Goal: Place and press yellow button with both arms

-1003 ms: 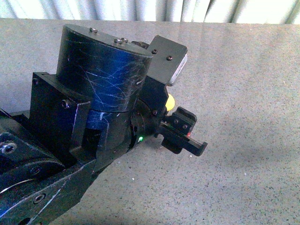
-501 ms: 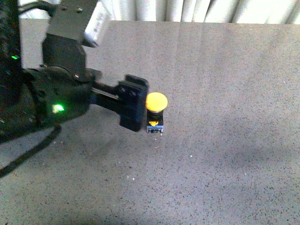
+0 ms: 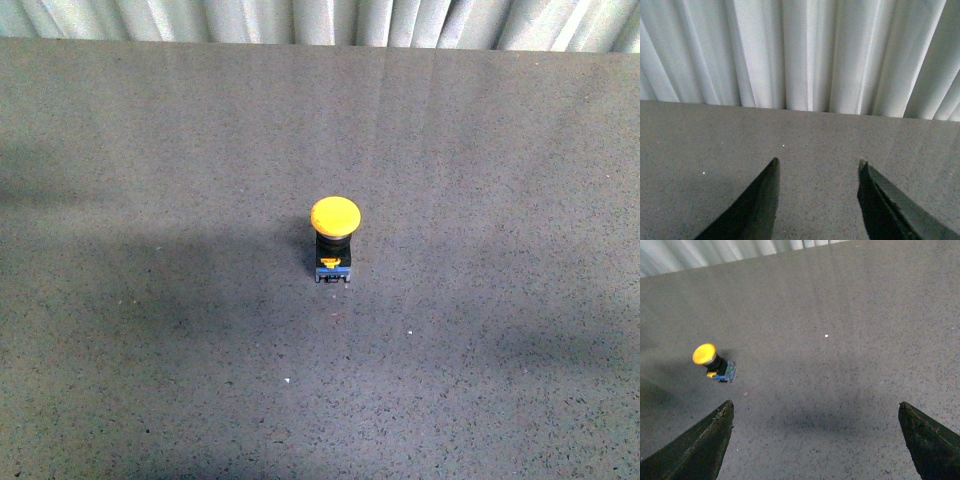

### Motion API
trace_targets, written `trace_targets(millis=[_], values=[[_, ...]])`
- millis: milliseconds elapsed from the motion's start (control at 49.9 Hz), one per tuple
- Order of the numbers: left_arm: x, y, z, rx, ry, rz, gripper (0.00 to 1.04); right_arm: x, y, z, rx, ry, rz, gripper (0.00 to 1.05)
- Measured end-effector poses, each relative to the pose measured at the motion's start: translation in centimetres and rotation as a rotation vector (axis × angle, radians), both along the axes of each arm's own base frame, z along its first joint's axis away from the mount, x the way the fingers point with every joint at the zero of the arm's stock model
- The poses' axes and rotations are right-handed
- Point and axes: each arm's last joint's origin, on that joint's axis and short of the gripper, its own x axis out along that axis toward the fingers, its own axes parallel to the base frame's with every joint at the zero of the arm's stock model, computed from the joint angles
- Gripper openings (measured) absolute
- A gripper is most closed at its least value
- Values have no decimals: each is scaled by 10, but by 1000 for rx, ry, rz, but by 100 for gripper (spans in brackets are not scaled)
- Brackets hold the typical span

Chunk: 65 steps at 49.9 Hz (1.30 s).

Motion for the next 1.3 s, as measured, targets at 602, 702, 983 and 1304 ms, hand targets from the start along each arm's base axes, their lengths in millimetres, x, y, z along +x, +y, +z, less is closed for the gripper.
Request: trace_targets(millis=[602,702,983,1304], values=[[-68,23,-1,14,12,-8,1,185,40,20,-163,218,262,89],[-76,23,0,14,8,-7,1,208,63,12,-188,268,308,70],[-94,23,2,14,2,-7,1,233,115,-5,-172,355,418,13],[-107,23,7,14,-13,-7,1,236,132,-18,-113,422,498,1]])
